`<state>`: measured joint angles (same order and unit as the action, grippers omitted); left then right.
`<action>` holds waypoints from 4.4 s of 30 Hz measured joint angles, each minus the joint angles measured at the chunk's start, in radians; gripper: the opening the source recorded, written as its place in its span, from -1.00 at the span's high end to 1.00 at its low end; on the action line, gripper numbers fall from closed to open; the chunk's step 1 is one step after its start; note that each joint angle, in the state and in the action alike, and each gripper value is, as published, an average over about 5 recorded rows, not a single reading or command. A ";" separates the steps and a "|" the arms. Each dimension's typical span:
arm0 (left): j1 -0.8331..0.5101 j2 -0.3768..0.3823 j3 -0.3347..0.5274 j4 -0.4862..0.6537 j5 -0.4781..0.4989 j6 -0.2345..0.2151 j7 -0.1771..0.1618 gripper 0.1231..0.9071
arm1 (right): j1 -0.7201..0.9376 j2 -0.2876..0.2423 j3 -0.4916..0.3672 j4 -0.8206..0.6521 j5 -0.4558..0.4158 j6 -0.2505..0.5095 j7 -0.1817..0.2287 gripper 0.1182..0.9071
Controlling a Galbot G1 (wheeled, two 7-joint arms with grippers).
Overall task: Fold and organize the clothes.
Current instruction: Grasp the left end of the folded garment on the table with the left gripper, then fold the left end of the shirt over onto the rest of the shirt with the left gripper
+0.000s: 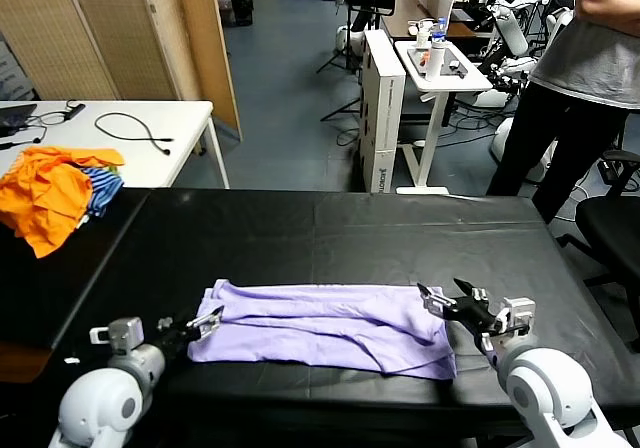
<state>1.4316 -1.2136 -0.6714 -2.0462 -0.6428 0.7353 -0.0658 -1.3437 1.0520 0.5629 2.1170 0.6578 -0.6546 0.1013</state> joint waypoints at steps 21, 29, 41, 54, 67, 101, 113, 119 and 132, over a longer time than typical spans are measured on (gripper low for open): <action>0.023 -0.094 -0.003 -0.028 0.043 0.003 -0.007 0.88 | 0.004 0.005 -0.005 0.000 -0.009 0.004 -0.003 -1.00; 0.042 -0.007 -0.020 -0.064 0.172 0.003 0.010 0.88 | 0.000 0.009 0.005 -0.010 -0.011 0.012 -0.001 -1.00; 0.089 0.253 -0.172 -0.099 0.284 -0.031 0.026 0.88 | -0.017 0.035 -0.006 -0.008 -0.029 0.016 0.000 -1.00; 0.049 0.079 0.006 -0.266 -0.005 0.001 -0.085 0.88 | -0.087 0.064 0.031 0.025 -0.071 0.025 -0.002 -1.00; 0.002 -0.133 0.183 -0.241 -0.091 0.001 -0.121 0.88 | -0.125 0.087 0.026 0.028 -0.100 0.027 -0.003 -1.00; 0.054 -0.392 0.348 -0.170 0.189 -0.010 -0.075 -0.35 | -0.093 0.021 -0.061 0.063 -0.069 0.018 -0.081 -1.00; 0.016 -0.390 0.240 -0.245 0.206 -0.117 -0.039 -1.00 | 0.034 0.001 -0.259 0.053 0.004 0.031 -0.071 -1.00; 0.036 -0.266 0.120 -0.237 0.238 -0.143 -0.040 -1.00 | 0.131 0.032 -0.379 -0.011 0.018 0.035 -0.046 -1.00; 0.118 -0.244 0.085 -0.233 0.326 -0.166 -0.036 -1.00 | 0.233 0.092 -0.514 -0.129 -0.001 0.042 -0.042 -0.67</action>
<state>1.5493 -1.4580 -0.5861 -2.2794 -0.3171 0.5694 -0.1014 -1.1111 1.1442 0.0492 1.9876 0.6573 -0.6122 0.0593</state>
